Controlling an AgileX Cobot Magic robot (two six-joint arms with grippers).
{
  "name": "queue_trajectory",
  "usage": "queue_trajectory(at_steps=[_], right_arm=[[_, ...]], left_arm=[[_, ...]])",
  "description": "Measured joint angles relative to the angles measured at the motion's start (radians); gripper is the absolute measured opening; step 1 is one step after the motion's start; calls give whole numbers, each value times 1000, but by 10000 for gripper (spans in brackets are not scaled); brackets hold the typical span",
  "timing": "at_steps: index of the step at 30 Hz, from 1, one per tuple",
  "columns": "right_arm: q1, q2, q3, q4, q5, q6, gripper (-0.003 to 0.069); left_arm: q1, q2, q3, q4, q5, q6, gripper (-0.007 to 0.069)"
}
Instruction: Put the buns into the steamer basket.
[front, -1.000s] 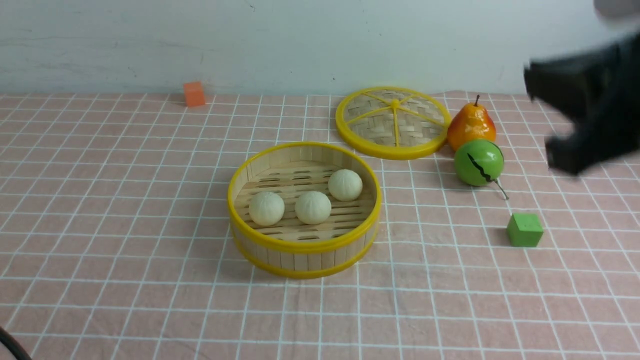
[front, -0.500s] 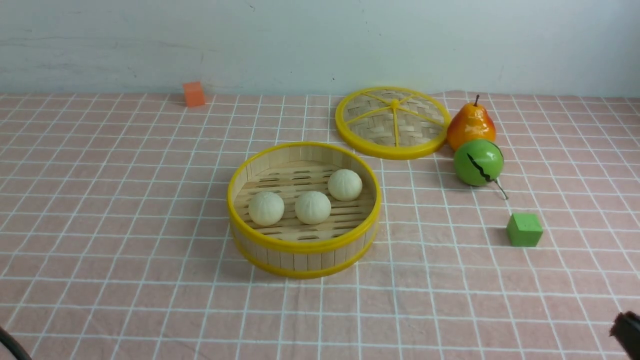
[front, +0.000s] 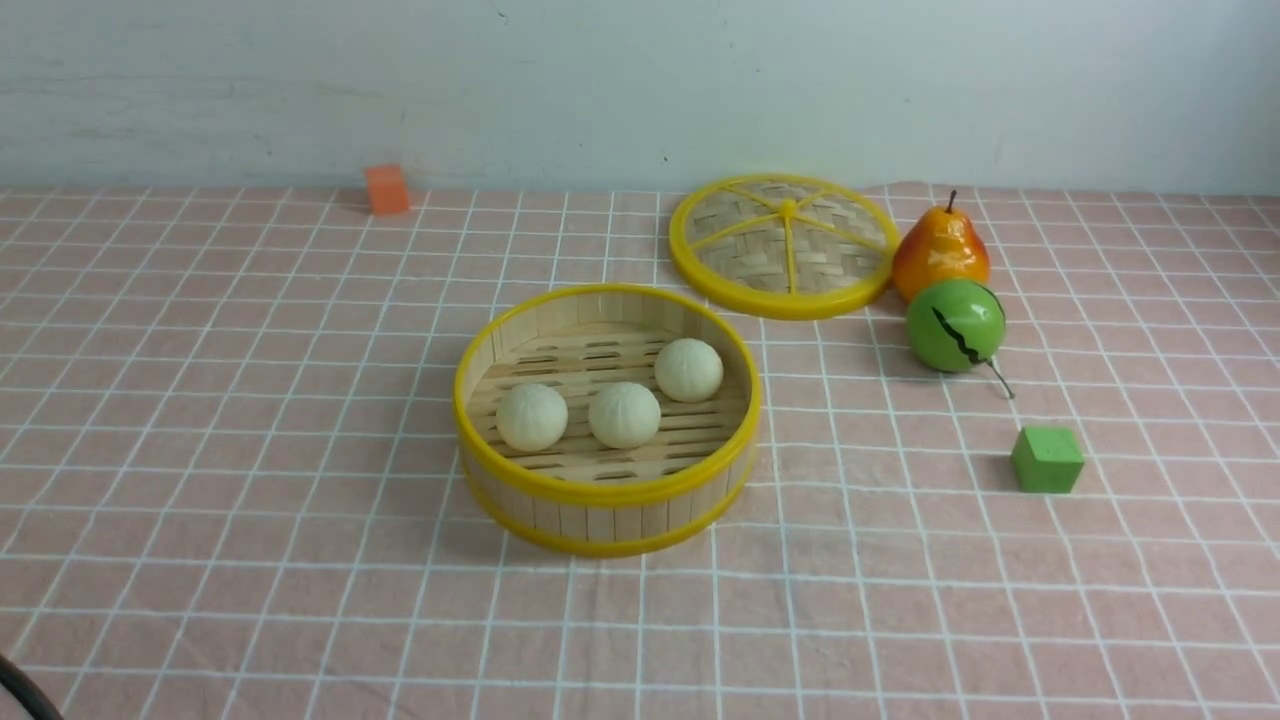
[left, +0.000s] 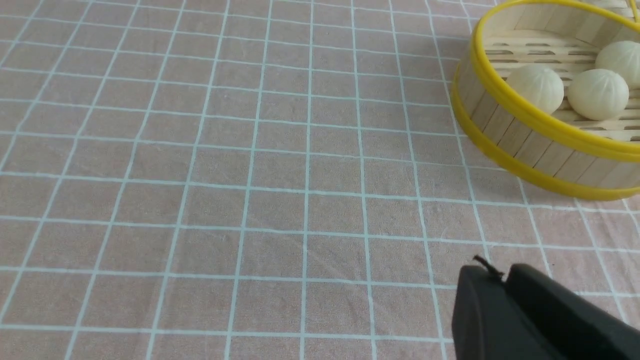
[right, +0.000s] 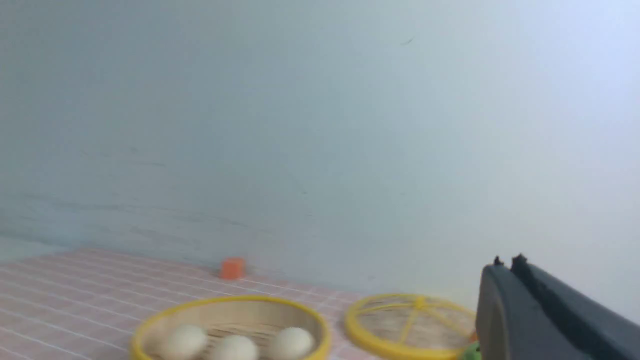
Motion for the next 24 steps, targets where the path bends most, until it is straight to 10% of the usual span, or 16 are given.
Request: queue_trajectory(at_steps=[10,24], right_arm=[[-408,0,0,-173,236,204,-1],[-439,0,-10,-196,660,302,0]], left_arm=[[0,0,0,0,0,0,64],[0,0,0,0,1,0,80]])
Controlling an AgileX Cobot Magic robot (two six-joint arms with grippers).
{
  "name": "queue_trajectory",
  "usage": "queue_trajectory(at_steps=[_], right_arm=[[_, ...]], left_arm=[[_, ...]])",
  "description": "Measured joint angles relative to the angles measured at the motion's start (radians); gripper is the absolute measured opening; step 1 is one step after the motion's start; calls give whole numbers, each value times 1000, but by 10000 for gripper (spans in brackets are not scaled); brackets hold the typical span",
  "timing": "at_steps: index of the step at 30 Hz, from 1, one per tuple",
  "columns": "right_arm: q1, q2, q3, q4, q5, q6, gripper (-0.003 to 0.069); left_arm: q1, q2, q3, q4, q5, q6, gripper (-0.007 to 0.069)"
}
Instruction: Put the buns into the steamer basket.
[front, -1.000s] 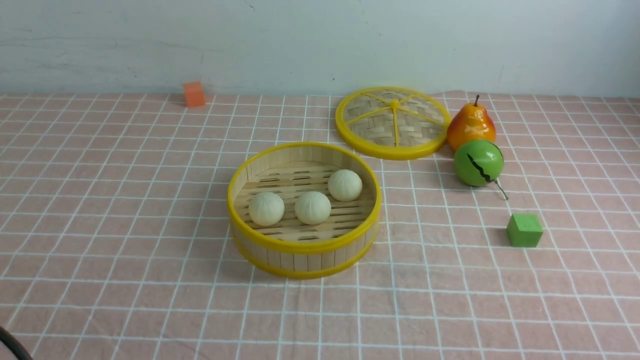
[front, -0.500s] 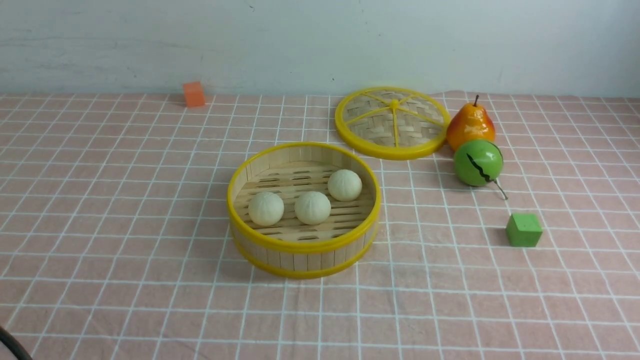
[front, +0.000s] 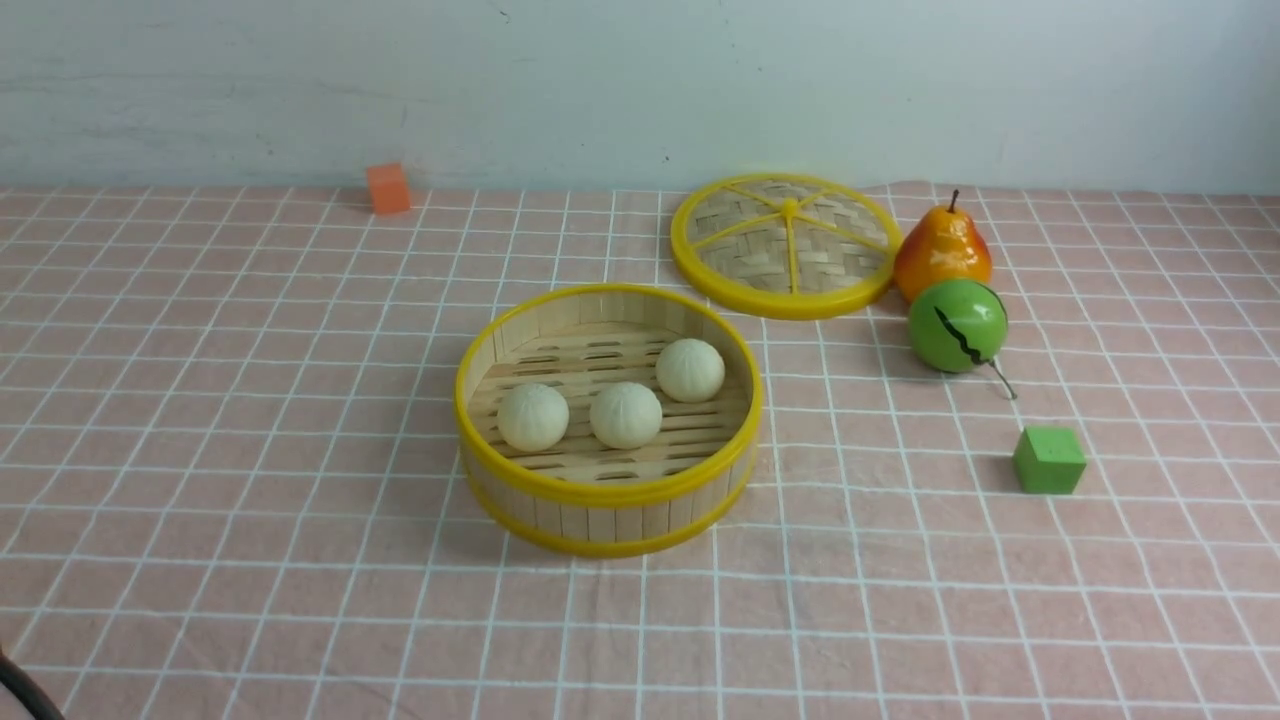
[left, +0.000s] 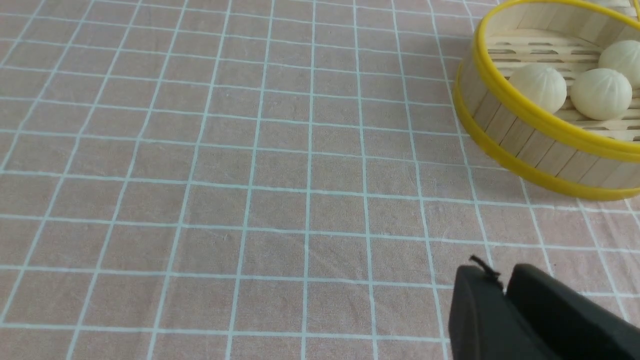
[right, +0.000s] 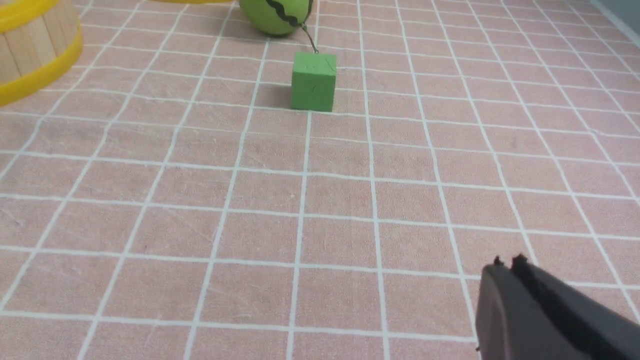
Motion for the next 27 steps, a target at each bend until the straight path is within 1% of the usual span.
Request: queue_trajectory(at_steps=[18,23,25,27], right_arm=[[0,0,0,-2,3,0,20],[0,0,0,-2,3,0,26],[0,0,0,-2,3,0,31],[0,0,0,-2,3,0,32]], left_arm=[[0,-9,7,1,-4,0,89],[0,-117,126,10,-47,0,92],[0,-224,212,9,-69,0,92],[0,-285,252,-2,-69,12,92]])
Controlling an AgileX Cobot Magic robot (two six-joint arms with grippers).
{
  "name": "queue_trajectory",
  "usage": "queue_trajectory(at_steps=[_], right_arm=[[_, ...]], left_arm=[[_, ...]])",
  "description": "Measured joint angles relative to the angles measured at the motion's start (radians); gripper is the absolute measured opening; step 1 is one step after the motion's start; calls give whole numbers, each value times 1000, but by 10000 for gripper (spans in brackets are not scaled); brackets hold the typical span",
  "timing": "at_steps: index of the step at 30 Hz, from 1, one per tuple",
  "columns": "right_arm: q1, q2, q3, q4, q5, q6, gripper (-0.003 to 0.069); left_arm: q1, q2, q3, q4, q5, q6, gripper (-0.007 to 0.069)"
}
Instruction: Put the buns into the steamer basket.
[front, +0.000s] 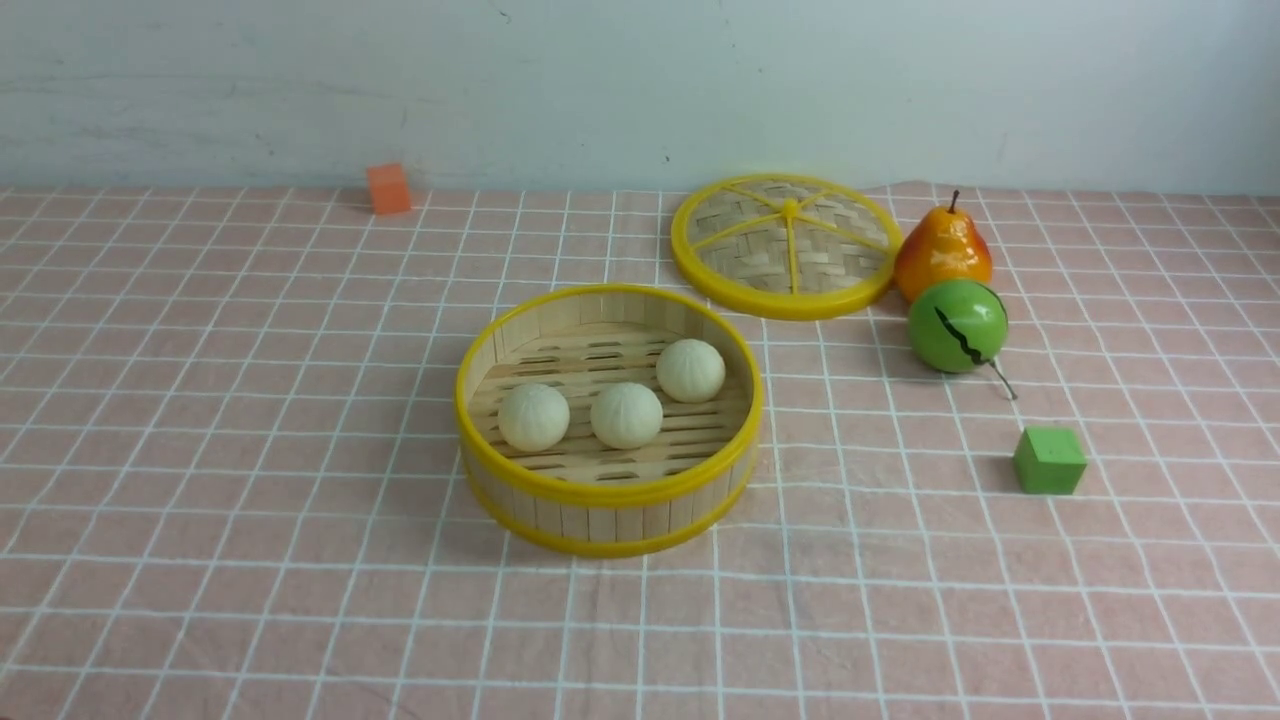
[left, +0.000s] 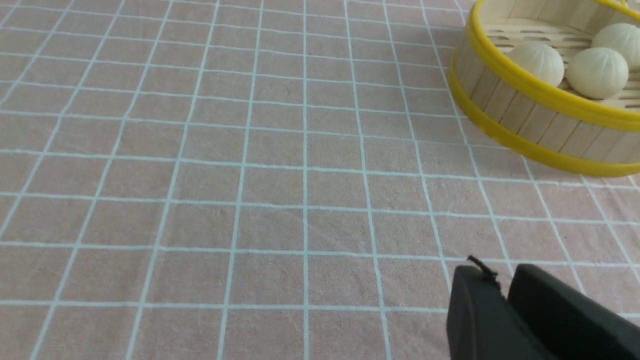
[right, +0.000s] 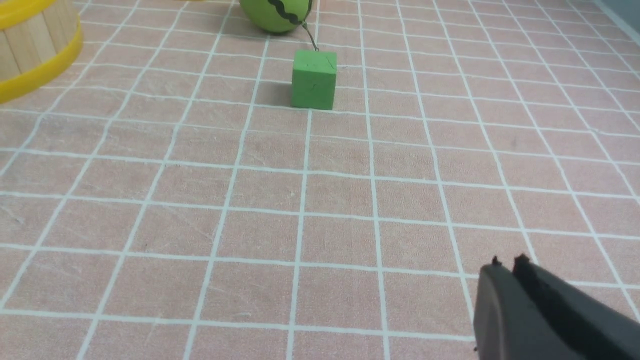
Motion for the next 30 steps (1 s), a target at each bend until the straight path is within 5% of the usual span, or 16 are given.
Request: queue_trajectory(at_steps=[7,12,18,30], right_arm=[[0,0,0,0,0,0,42],[0,0,0,0,0,0,49],[0,0,0,0,0,0,51],[0,0,0,-1,0,0,51]], left_arm=[[77,-98,65,-180,-24,264,31],[240,-99,91,-296,-120,435,-14],[333,-99,181,-436,-186,459,-14],[338,-99,184,-461,-172,486,-14]])
